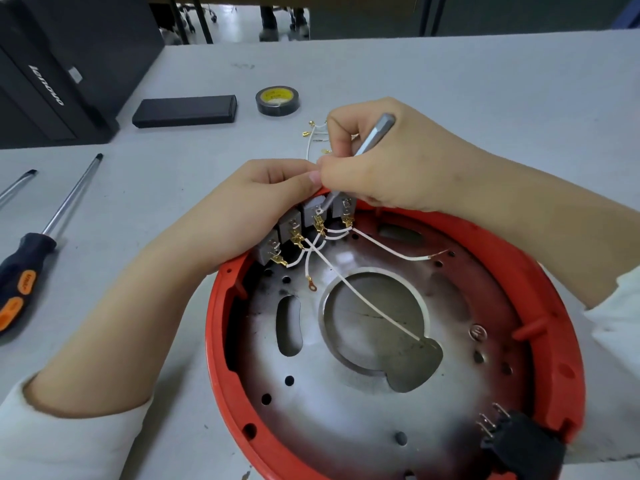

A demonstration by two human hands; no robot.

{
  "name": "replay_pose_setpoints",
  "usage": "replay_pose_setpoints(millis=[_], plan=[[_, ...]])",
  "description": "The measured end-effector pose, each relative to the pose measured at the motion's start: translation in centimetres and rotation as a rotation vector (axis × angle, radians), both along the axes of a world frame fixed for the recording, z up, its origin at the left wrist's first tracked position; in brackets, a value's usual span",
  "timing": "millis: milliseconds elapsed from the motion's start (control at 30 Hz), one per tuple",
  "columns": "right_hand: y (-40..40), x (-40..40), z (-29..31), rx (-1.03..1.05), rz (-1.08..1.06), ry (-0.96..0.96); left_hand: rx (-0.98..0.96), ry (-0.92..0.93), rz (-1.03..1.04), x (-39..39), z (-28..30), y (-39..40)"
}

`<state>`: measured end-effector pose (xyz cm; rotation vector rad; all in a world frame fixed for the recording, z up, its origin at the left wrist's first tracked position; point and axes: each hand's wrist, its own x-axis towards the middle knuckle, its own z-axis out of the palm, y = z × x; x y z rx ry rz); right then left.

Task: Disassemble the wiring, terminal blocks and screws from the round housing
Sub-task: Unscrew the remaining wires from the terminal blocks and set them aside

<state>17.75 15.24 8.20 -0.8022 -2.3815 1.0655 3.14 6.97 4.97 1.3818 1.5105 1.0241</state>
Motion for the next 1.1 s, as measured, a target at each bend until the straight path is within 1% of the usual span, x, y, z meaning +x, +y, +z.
replay_pose_setpoints(millis=[167, 267, 500, 633, 733, 800, 933, 1033, 1100], plan=[[-0.6, 0.2, -0.8, 0.062, -0.012, 0.047, 0.012, 0.058, 0.007, 0.0, 0.1, -0.1], [-0.7, 0.0, -0.7, 0.061, -0.01, 0.066, 0.013, 0.052, 0.008, -0.1, -0.1, 0.0], [0.1, -1.2, 0.5, -0.124, 0.006, -0.033, 0.04, 0.023, -0.046, -0.4, -0.3, 0.3], [0.0, -1.5, 0.7, -0.232, -0.019, -0.027, 0.057, 0.053, -0.037, -0.4, -0.2, 0.3], [0.0, -1.5, 0.6, -0.266, -0.05, -0.006, 0.061, 0.111, -0.019, -0.4, -0.1, 0.2], [-0.1, -1.2, 0.4, -0.237, -0.057, 0.005, 0.064, 0.118, -0.01, -0.3, 0.0, 0.1], [-0.9, -0.1, -0.2, -0.05, -0.052, 0.091, 0.062, 0.083, -0.03, 0.0, 0.1, 0.1], [-1.1, 0.6, -0.8, -0.015, -0.062, 0.173, 0.062, 0.07, -0.037, 0.1, 0.2, 0.1], [-1.1, 0.7, -1.0, 0.018, -0.066, 0.169, 0.078, 0.079, -0.039, 0.2, 0.3, 0.0]])
